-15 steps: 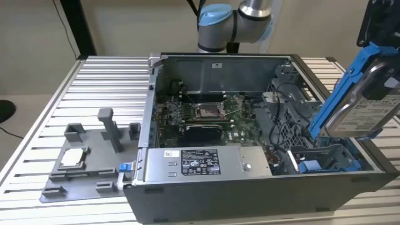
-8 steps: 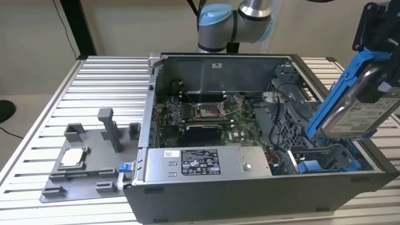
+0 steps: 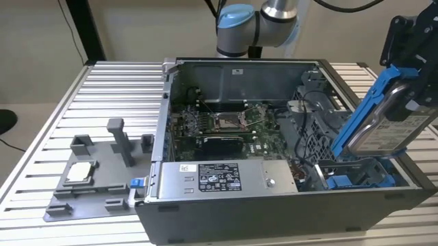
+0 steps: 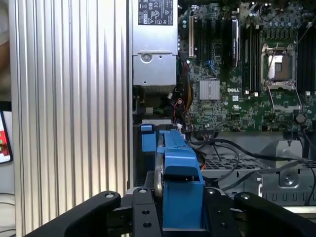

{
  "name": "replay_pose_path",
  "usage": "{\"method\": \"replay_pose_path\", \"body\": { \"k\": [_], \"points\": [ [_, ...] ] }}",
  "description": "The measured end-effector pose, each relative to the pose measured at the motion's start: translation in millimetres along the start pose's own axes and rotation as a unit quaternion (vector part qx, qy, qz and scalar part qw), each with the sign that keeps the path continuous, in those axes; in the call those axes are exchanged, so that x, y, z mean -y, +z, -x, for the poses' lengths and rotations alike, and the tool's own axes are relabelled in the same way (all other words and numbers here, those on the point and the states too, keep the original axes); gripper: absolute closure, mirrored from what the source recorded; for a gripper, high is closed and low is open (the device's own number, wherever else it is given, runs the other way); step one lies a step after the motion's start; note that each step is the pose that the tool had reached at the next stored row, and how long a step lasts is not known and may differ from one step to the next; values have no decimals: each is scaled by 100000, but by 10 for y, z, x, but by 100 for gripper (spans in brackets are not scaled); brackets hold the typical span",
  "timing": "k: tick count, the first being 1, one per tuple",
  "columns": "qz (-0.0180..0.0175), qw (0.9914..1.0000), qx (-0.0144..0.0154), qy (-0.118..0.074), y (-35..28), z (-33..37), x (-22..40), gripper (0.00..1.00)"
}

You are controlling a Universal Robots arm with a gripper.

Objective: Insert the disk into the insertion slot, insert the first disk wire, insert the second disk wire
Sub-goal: 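Insert the disk into the insertion slot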

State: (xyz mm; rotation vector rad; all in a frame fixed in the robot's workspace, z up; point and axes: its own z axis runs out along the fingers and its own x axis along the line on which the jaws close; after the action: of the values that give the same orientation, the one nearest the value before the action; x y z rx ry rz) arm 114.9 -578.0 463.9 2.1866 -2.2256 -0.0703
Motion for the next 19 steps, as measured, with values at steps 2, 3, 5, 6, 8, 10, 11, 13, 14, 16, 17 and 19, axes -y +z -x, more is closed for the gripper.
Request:
{"method": "replay_pose_path", "body": {
  "k": [2,3,5,6,8,10,11,13,14,16,17,19],
  "points": [
    [0,100000,-2,-1,36,-1,2,100],
    [-2,100000,5,-2,55,-1,3,100],
    [-5,100000,4,-2,91,-2,5,100],
    [-5,100000,13,-4,109,-2,5,100],
    [-9,100000,13,-15,145,-2,7,100],
    [-10,100000,14,-40,182,-3,9,100],
    [-9,100000,18,-56,200,-4,10,100],
    [-9,100000,31,-87,237,-5,11,100],
    [-8,100000,48,-104,257,-7,12,100],
    [-8,100000,39,-132,291,-9,14,100],
    [-8,100000,43,-145,310,-11,15,100],
    [-8,100000,53,-156,345,-12,15,100]
  ]
}}
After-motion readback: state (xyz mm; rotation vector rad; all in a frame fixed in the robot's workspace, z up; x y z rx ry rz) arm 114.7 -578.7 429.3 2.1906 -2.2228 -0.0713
